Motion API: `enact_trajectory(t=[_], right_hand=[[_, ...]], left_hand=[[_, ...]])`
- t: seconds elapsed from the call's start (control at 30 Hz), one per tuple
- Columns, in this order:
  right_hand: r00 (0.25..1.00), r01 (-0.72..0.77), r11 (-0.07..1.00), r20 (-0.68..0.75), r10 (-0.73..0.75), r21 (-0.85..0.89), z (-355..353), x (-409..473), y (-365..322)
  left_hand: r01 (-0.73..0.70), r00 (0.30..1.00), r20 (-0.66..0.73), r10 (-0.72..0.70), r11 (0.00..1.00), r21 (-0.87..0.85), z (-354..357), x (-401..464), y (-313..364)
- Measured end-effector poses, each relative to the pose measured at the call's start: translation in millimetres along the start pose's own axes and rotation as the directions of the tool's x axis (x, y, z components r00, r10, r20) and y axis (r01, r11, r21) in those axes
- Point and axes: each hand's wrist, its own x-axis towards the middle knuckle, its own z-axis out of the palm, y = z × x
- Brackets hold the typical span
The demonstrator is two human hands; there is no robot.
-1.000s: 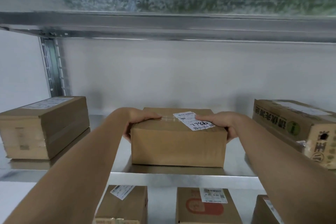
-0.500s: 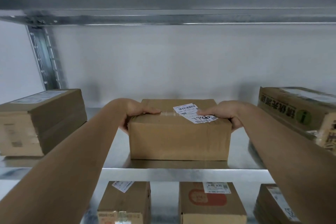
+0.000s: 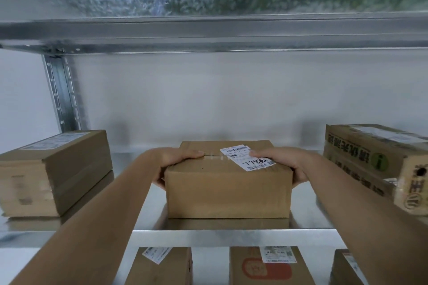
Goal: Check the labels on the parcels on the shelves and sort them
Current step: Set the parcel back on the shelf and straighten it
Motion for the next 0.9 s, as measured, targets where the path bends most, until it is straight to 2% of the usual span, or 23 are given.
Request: enact_trajectory(t=[0.07, 0.2, 0.4, 0.5, 0.6, 0.7, 0.83, 0.9], right_hand=[[0.999, 0.025, 0.998, -0.034, -0.023, 0.052, 1, -7, 3], [0.993, 0.111, 0.937, -0.077, -0.091, 0.331, -14, -21, 8], [0.962, 0.270, 0.859, -0.164, -0.220, 0.435, -39, -53, -10], [0.937, 0.347, 0.844, -0.194, -0.291, 0.409, -47, -73, -36], [0.932, 0.350, 0.888, -0.209, -0.297, 0.298, -45, -83, -64], [0.940, 0.326, 0.914, -0.183, -0.287, 0.241, -32, -85, -87], [0.947, 0.312, 0.925, -0.153, -0.284, 0.218, -8, -84, -106], [0.950, 0.307, 0.928, -0.121, -0.286, 0.212, 0, -81, -112]], left_hand=[[-0.017, 1.000, -0.006, 0.017, 0.999, -0.027, -1, -2, -3], [-0.073, 0.997, 0.031, 0.077, 0.990, -0.122, 0, -16, -2], [-0.151, 0.978, 0.101, 0.181, 0.957, -0.248, 19, -26, 5], [-0.164, 0.979, 0.076, 0.190, 0.951, -0.260, 21, -23, 8], [-0.117, 0.975, 0.170, 0.143, 0.982, -0.151, 18, -24, 11], [-0.106, 0.989, 0.095, 0.112, 0.993, -0.058, 13, -31, 19], [-0.191, 0.966, 0.117, 0.228, 0.945, -0.268, -4, -52, 55], [-0.202, 0.954, 0.150, 0.260, 0.927, -0.317, -14, -65, 78]])
